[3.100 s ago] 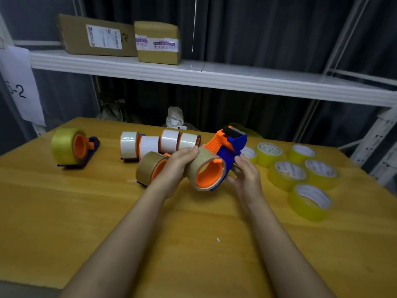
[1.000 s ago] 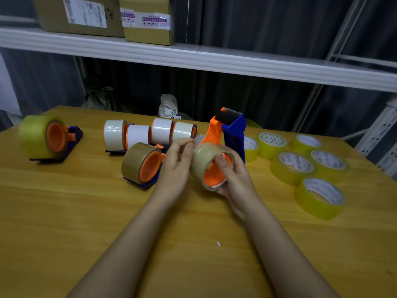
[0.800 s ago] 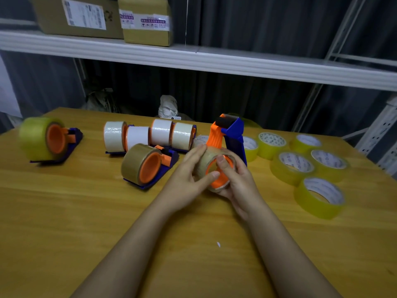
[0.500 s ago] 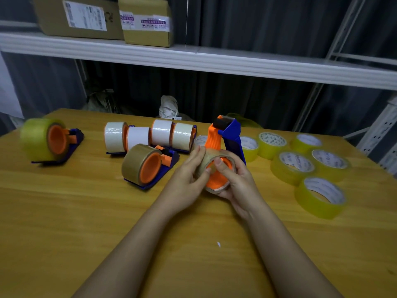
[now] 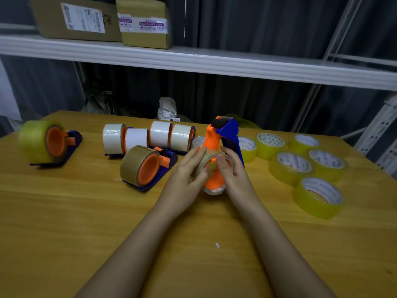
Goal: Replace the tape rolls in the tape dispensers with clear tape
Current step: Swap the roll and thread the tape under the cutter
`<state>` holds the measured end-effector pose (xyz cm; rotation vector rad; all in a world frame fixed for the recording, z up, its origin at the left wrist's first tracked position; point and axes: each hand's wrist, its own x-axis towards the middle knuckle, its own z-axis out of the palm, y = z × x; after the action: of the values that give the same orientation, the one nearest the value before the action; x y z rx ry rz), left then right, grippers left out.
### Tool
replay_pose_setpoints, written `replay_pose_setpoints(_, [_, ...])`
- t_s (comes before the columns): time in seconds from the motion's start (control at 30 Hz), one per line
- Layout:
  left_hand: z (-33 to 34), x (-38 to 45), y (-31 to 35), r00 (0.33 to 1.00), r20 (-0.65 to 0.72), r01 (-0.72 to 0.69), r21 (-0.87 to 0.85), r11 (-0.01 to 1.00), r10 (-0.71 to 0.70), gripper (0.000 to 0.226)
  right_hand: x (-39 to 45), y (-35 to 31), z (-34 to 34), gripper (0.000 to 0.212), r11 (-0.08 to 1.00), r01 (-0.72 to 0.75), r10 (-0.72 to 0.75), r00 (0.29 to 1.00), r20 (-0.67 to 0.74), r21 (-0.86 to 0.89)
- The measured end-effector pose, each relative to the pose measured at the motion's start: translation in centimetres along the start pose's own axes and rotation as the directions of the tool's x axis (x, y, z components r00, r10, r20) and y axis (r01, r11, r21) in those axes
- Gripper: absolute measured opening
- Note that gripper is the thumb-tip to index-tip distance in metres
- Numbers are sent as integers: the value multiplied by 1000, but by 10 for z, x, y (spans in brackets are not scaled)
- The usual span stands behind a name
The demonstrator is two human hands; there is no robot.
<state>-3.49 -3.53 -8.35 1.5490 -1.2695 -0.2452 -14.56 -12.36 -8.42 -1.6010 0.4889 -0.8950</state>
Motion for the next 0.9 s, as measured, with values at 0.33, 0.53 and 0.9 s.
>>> replay_pose_setpoints(0.33, [-7,1,5,984,-56,147,-292,945,-170,37,-12,1,-2,107,834,250,-195,967,162,-491])
replay_pose_setpoints(0.53, [-11,12,11,903,76,330,-751,572,-422,52,-7,7,-4,94,909,256,-274,962,-7,-330])
replay_pose_setpoints(0.9, [-11,2,17,946,97,300,-626,720,-310,31,-12,1,4,98,987,143,-140,989,47,-67])
